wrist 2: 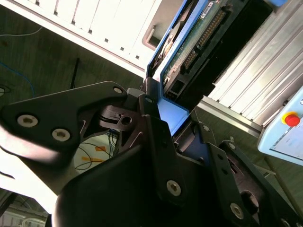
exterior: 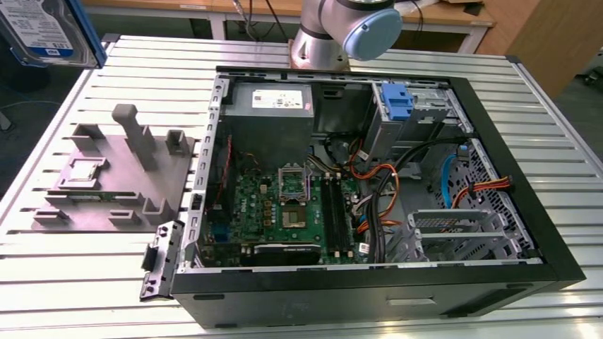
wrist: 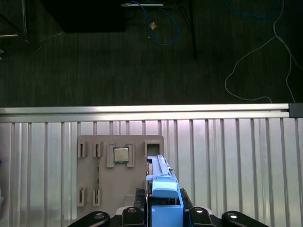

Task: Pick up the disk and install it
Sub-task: 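Pick up the disk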

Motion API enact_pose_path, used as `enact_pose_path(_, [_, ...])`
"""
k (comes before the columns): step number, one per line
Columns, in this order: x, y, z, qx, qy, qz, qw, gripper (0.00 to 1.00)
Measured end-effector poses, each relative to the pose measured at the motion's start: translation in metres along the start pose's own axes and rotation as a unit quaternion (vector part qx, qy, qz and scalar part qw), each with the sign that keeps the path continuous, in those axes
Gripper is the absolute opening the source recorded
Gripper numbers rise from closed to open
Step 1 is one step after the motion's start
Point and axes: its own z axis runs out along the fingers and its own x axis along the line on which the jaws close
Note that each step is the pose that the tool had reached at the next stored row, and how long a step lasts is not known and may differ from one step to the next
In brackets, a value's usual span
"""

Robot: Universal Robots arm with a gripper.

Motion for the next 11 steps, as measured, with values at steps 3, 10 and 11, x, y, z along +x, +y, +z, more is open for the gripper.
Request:
enact_pose_path(3, [0.0024, -0.0001, -0.0001, 0.0000, 0.0000, 0.000, 1.0000, 0.36])
enact_pose_path(10, [0.0045, -0.0002, -0.0001, 0.0001, -0.0001, 0.000, 1.0000, 0.36])
enact_pose_path(11, [0.0046, -0.0002, -0.0002, 0.0001, 0.0000, 0.000, 1.0000, 0.36])
